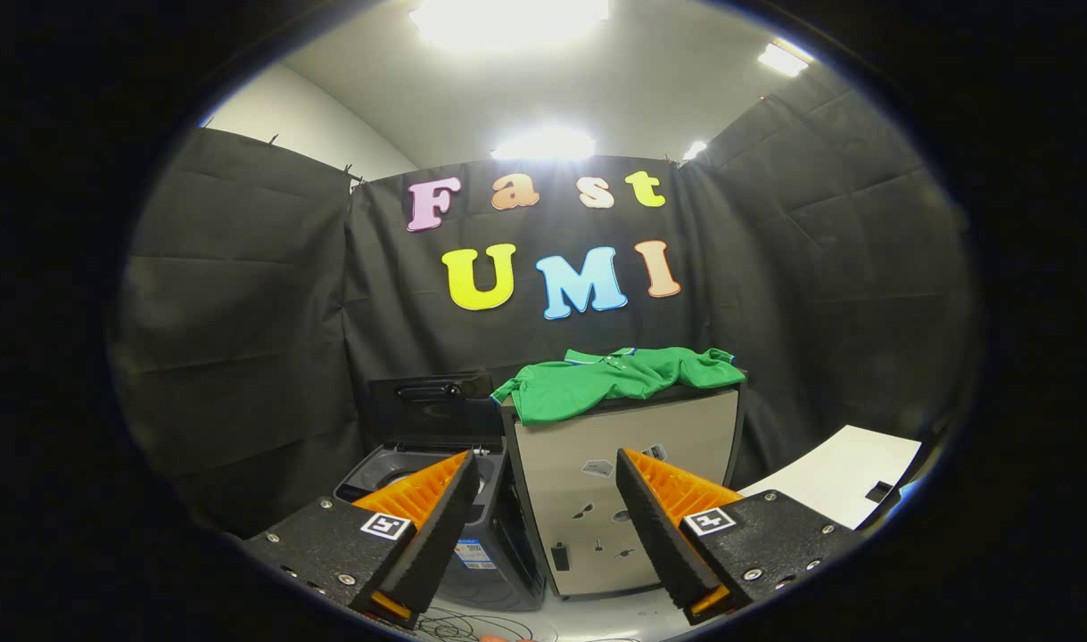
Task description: Put the clothes into the washing machine and then close the washing machine lid.
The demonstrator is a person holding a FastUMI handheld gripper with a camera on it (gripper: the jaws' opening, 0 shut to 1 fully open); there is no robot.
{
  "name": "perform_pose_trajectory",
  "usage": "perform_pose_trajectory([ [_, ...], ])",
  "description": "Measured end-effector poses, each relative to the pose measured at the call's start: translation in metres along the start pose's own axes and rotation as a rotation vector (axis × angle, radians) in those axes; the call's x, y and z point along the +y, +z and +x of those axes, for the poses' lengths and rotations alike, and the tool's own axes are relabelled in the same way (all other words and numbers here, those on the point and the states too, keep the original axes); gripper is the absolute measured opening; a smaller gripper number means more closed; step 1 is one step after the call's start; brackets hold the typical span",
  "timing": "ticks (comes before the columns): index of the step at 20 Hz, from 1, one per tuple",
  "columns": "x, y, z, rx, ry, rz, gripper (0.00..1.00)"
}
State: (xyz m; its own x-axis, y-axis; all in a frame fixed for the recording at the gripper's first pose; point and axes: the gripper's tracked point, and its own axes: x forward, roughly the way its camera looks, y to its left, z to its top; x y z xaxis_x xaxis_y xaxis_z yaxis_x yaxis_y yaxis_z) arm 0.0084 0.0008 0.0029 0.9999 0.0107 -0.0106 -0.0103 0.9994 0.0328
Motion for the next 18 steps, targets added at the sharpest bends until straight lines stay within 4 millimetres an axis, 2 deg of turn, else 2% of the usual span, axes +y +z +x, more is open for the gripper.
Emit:
perform_pose_trajectory([
  [3,-0.002,-0.001,0.002,0.020,-0.012,-0.010,0.96],
  [8,-0.007,0.019,0.021,0.016,-0.026,-0.024,0.96],
  [13,-0.023,0.059,0.065,-0.015,-0.069,-0.009,0.96],
  [18,-0.048,0.086,0.126,0.005,-0.122,-0.021,0.96],
])
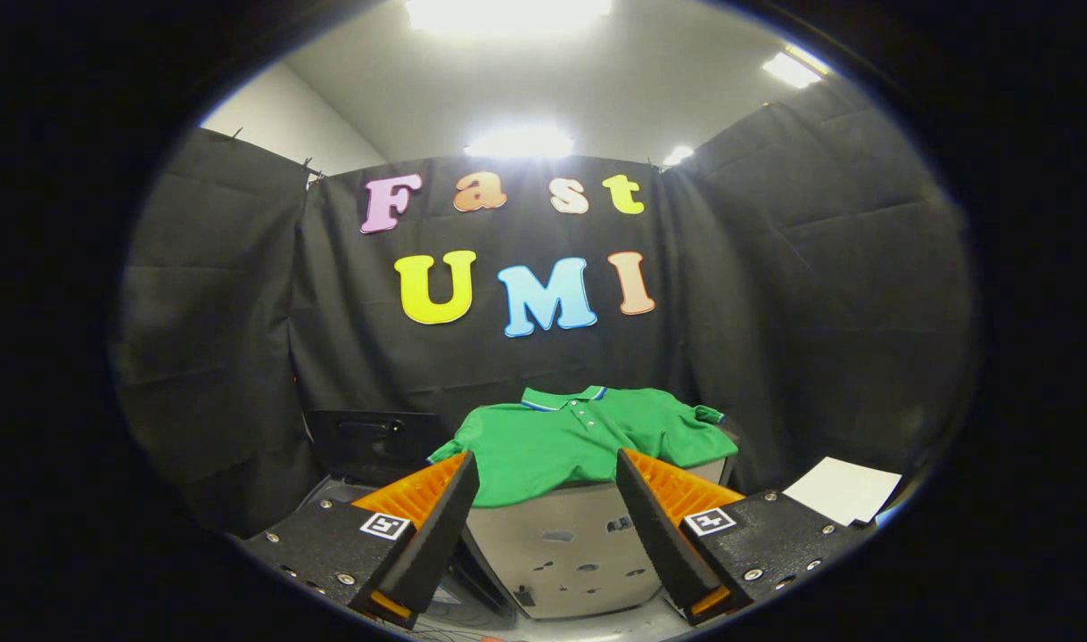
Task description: Put the clothes into the washing machine and then close the washing machine lid.
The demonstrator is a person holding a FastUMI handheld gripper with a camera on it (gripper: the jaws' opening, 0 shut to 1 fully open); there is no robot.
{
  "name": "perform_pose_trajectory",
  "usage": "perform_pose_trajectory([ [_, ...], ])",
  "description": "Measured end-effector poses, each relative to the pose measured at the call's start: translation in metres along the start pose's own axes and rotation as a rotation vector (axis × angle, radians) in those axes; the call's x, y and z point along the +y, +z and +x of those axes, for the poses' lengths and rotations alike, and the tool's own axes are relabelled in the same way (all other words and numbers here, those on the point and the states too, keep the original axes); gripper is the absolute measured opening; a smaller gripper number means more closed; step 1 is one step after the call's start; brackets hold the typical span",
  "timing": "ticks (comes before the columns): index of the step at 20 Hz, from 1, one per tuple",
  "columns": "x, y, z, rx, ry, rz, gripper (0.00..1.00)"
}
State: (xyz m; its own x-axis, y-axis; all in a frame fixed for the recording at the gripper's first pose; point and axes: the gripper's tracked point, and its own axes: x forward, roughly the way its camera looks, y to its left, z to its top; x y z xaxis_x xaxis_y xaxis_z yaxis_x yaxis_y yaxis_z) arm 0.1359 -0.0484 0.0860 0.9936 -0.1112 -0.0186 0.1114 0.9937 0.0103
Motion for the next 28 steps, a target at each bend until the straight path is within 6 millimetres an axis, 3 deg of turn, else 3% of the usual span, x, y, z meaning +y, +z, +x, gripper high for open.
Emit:
perform_pose_trajectory([
  [5,-0.024,0.013,0.076,0.071,-0.058,-0.024,0.96],
  [8,-0.024,0.019,0.121,0.128,-0.050,-0.083,0.96],
  [14,-0.032,0.004,0.195,0.265,0.002,-0.142,0.96],
  [19,-0.042,-0.031,0.236,0.392,0.012,-0.145,0.96],
  [22,-0.035,-0.049,0.251,0.451,0.036,-0.164,0.96],
  [28,-0.036,-0.068,0.265,0.543,0.044,-0.130,0.96],
])
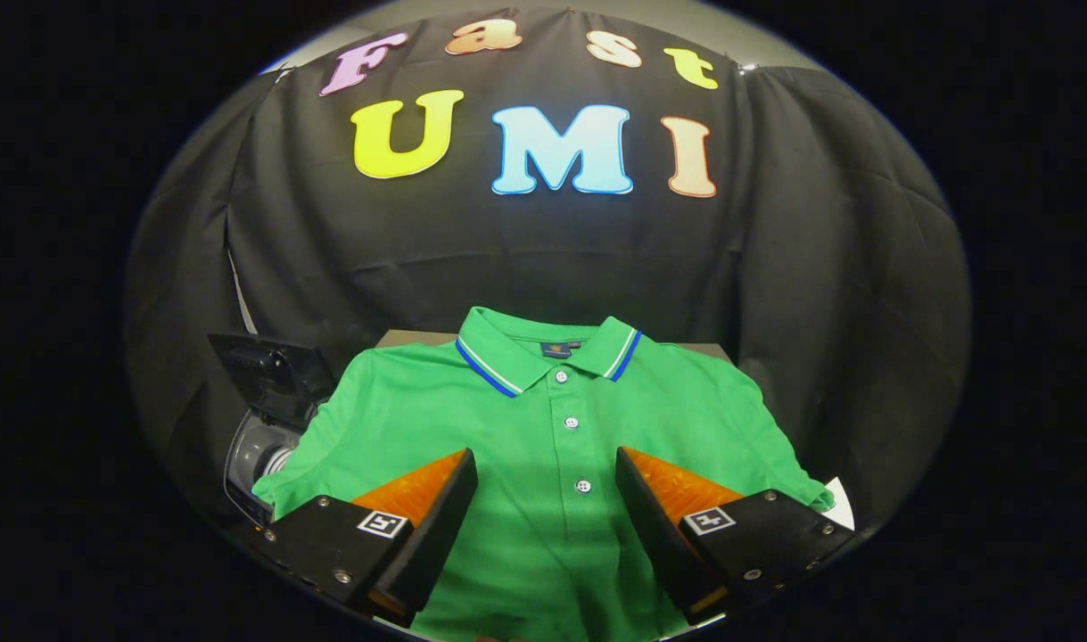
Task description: Put the clothes into the washing machine and then close the washing machine lid.
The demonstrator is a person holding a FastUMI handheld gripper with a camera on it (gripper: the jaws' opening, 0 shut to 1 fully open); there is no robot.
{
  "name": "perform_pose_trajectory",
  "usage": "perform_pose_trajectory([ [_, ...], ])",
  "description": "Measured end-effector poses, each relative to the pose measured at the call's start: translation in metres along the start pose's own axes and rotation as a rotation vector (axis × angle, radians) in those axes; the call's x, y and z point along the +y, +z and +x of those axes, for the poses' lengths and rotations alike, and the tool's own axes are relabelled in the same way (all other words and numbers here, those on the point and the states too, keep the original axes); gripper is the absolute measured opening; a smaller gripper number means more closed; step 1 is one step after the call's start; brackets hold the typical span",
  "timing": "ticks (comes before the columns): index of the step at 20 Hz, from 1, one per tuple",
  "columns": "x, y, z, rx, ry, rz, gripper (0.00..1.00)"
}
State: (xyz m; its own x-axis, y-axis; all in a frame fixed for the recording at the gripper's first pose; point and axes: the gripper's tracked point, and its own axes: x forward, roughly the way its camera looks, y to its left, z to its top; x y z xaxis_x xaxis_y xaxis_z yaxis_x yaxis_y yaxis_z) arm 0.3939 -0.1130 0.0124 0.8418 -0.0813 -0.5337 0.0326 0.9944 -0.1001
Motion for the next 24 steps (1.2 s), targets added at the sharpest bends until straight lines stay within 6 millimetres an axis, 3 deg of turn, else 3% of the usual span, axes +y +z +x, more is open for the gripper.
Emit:
perform_pose_trajectory([
  [2,-0.003,-0.016,0.007,0.073,-0.008,0.018,0.96],
  [4,-0.003,-0.009,0.003,0.067,-0.001,0.070,0.97],
  [8,-0.001,-0.015,0.006,0.063,-0.023,0.075,0.92],
  [12,0.003,-0.012,0.005,0.066,-0.054,-0.042,0.07],
  [14,0.004,-0.011,0.005,0.077,-0.111,-0.106,0.02],
  [21,0.009,-0.014,-0.008,0.083,-0.182,-0.105,0.00],
  [24,0.009,0.004,-0.023,0.032,-0.201,-0.016,0.00],
])
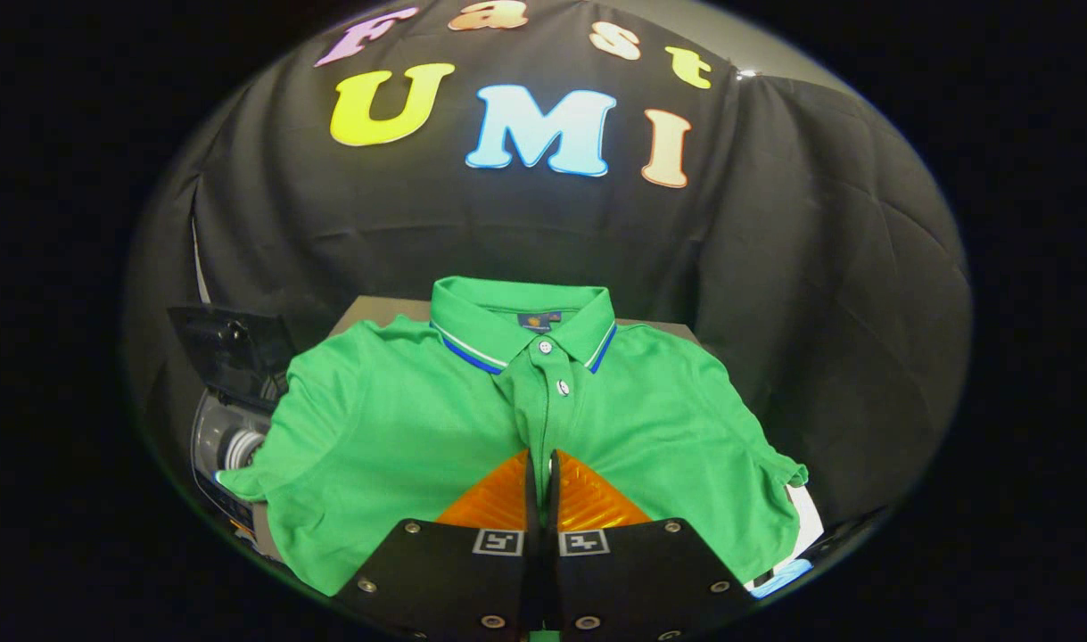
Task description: Put the clothes into the washing machine and then close the washing machine lid.
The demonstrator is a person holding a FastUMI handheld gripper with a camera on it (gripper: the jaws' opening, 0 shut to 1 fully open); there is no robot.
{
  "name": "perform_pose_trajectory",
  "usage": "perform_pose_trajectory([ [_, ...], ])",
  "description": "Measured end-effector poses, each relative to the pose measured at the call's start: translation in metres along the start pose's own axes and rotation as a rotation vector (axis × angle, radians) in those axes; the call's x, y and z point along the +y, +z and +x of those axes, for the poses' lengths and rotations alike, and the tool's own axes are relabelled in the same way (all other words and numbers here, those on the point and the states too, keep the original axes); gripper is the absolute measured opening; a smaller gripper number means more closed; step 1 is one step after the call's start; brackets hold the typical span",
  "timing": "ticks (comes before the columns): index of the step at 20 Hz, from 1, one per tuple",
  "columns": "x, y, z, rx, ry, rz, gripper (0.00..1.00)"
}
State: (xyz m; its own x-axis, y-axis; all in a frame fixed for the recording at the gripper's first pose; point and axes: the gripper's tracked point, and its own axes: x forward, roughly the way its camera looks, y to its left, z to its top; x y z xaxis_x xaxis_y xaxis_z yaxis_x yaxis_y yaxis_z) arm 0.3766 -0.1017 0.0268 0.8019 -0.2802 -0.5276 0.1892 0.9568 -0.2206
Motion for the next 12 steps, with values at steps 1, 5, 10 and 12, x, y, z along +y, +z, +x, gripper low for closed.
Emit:
perform_pose_trajectory([
  [1,0.000,0.008,-0.005,-0.021,-0.004,0.028,0.01],
  [5,0.003,0.051,-0.034,-0.094,-0.008,0.054,0.00],
  [10,0.023,0.097,-0.086,-0.182,0.039,0.054,0.00],
  [12,0.034,0.112,-0.105,-0.201,0.063,0.045,0.00],
])
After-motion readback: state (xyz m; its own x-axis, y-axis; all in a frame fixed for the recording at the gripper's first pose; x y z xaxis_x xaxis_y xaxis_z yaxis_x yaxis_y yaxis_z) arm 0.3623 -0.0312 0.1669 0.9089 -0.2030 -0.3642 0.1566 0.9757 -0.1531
